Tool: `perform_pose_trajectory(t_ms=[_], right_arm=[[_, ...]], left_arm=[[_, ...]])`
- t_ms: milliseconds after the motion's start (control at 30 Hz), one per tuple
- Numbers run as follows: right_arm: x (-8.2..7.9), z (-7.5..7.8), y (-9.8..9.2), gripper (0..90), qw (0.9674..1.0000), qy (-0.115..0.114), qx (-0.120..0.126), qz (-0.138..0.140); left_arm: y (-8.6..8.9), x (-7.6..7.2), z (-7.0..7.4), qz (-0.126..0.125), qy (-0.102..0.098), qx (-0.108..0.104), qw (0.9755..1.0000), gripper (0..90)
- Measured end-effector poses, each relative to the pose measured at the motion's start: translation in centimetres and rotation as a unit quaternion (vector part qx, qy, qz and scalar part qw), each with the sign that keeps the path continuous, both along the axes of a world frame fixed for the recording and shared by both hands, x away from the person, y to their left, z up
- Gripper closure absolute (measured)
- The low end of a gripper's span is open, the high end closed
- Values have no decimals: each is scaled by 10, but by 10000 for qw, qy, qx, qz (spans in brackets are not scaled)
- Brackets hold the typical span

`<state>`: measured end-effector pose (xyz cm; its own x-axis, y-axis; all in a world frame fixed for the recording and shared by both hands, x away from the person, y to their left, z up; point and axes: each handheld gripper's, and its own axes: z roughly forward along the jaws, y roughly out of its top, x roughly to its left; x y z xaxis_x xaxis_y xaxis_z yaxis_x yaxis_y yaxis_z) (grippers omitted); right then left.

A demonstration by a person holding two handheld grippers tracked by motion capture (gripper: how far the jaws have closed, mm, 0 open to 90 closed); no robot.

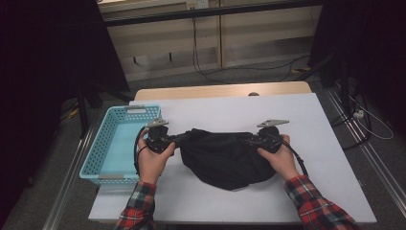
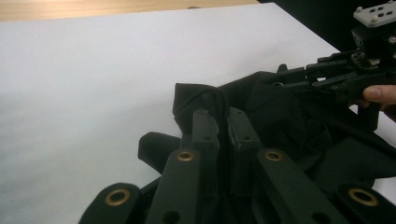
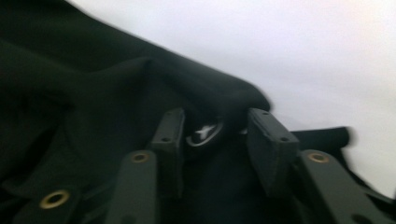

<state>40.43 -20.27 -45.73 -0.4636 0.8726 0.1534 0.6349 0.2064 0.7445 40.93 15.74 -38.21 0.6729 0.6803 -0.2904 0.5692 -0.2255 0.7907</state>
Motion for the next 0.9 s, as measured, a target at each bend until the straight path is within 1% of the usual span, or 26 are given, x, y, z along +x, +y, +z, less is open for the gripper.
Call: perform_pose_trajectory(t_ms=[67, 100, 133, 167, 200, 300, 367, 433, 467, 600, 733, 800, 900], right_arm=[[0, -2, 3, 691, 9999, 38, -80, 93], [-1, -3, 5, 753, 9999, 9, -90, 127], [-1, -3, 5, 838, 9998, 40, -104, 145], [-2, -2, 4, 879, 9998, 84, -61, 187], [-3, -1, 3, 887, 9997, 96, -66, 235], [-7, 2, -1, 893, 9990, 157, -208, 355], [-14, 4, -4, 895, 9984, 161, -359, 412], [-22, 5, -8, 896, 9978, 189, -429, 477], [-26, 6, -11, 897, 9976, 212, -443, 479], [-42, 9, -20, 898, 9976, 291, -375, 506], [-60, 14, -25, 899, 9950, 438, -557, 701], [-67, 16, -29, 899, 9945, 497, -511, 762], [-75, 20, -39, 899, 9944, 609, -444, 734]], left_arm=[[0, 0, -1, -3, 6, 2, 10000, 841], [-1, 0, -1, -6, 6, 2, 10000, 841], [-1, 0, -1, -17, 5, 6, 10000, 841], [-2, -1, -1, -23, -4, 10, 10000, 841], [-2, -1, -1, -46, -11, 23, 10000, 841], [-5, -3, -2, -71, -23, 22, 10000, 841], [-7, -4, -3, -102, -11, 31, 9999, 841], [-11, -5, -4, -170, 18, 39, 9998, 841], [-13, -5, -5, -208, 23, 76, 9998, 841], [-21, -8, -6, -362, 35, 32, 9993, 842], [-28, -11, -7, -482, 68, 41, 9988, 842], [-31, -12, -8, -523, 67, 73, 9986, 842], [-34, -13, -9, -548, 59, 80, 9984, 842]])
